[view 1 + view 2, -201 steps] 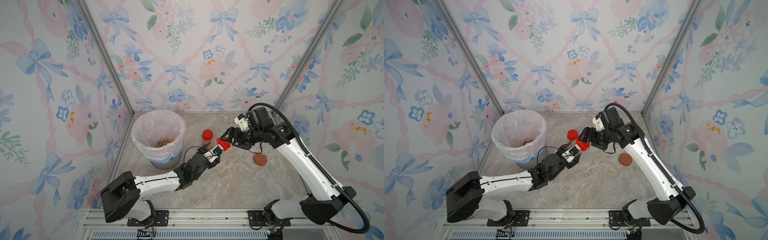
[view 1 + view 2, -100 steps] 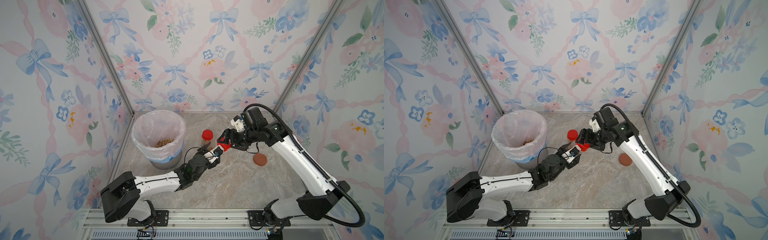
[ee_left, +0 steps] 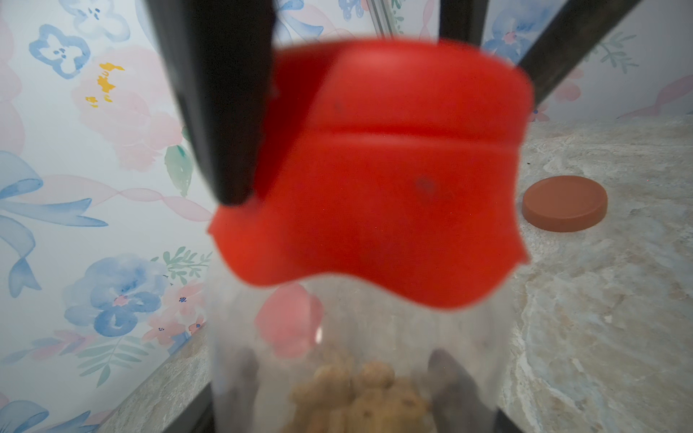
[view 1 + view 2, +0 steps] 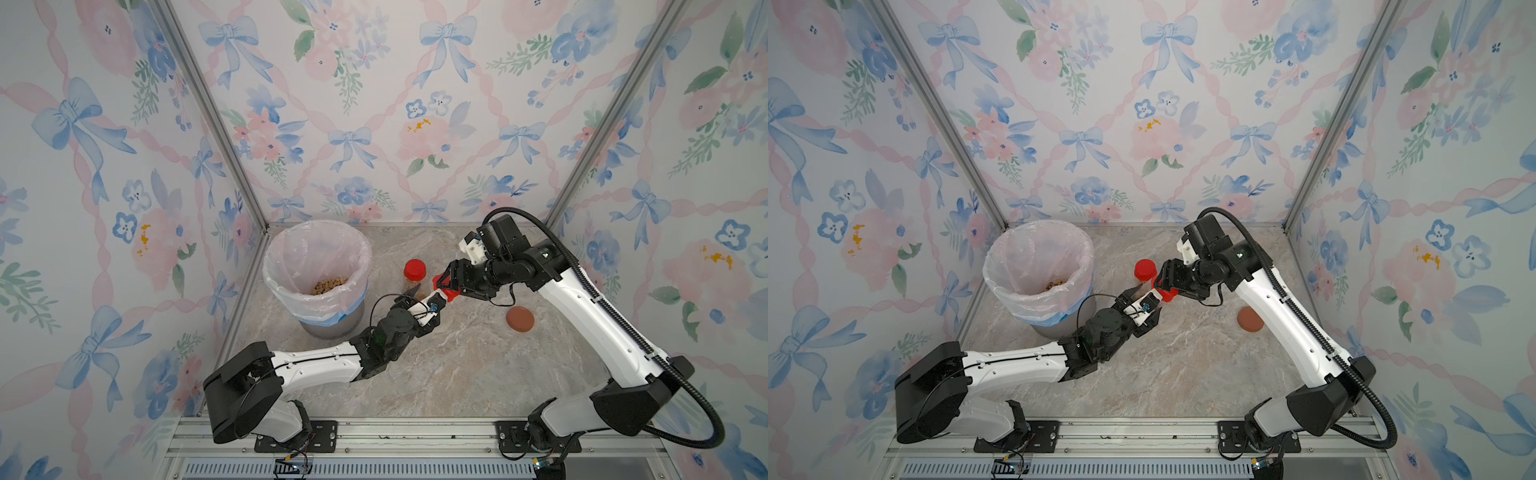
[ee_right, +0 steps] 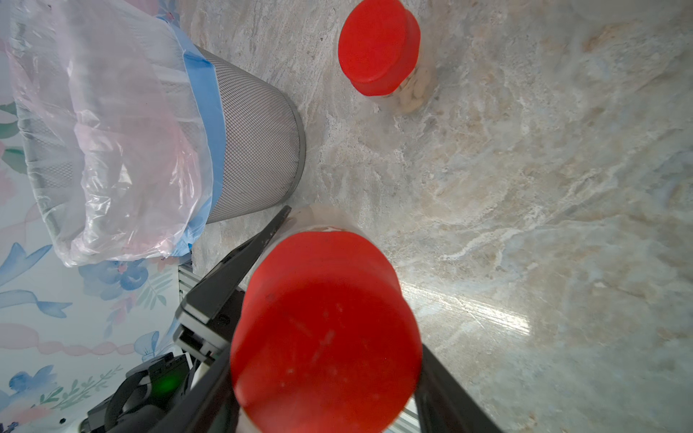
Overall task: Empty moldy peanuts from jars
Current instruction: Unscrew the lid from the jar.
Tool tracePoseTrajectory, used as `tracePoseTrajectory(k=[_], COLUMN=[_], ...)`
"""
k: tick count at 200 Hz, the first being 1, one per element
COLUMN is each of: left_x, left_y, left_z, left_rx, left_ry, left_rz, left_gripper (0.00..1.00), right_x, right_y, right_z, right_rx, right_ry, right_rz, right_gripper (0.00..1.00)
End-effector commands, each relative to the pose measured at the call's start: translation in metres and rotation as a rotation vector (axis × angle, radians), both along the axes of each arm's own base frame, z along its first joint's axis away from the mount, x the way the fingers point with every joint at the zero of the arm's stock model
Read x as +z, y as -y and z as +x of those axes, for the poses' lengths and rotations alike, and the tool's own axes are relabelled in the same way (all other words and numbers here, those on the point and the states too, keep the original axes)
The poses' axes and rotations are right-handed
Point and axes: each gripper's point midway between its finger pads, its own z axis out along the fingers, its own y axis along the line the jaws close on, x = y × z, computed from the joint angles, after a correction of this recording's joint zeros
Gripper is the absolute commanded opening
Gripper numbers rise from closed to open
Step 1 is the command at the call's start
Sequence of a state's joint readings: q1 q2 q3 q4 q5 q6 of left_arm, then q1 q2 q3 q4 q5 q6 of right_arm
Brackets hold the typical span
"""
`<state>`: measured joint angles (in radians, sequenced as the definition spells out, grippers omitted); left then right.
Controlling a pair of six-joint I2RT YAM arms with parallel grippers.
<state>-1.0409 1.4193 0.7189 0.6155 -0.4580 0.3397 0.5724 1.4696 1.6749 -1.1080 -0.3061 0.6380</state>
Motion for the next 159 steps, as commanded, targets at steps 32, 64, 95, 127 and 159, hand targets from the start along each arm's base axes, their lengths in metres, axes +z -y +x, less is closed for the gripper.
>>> tracePoseTrajectory(k=[32, 64, 95, 127, 159], left_x=[0.045, 0.065, 0.076, 0.074, 0.072], left_y=[0.015, 0.019, 0.015, 0.014, 0.014], left_z=[-0.028, -0.05, -0.06, -0.057, -0.056], left_rx=[-0.221, -0.39, -0.455, -0.446, -0.437], left_ry=[-0.013, -0.038, -0.031, -0.035, -0.038], left_rz=[-0.176, -0.255, -0.284, -0.28, -0.279], left_gripper=[0.31, 0.29, 0.27, 0.26, 0.25], right_x=[0.005, 0.022, 0.018, 0.004, 0.0], right_y=[-0.013, -0.022, -0.035, -0.038, -0.038], right_z=[-0.011, -0.008, -0.025, -0.031, -0.026], right_rx=[0.247, 0.438, 0.708, 0.85, 0.885], right_ry=[0.112, 0.271, 0.318, 0.281, 0.28], right_rz=[-0.016, 0.055, 0.041, -0.07, -0.109], right_gripper=[0.5, 0.5, 0.51, 0.51, 0.52])
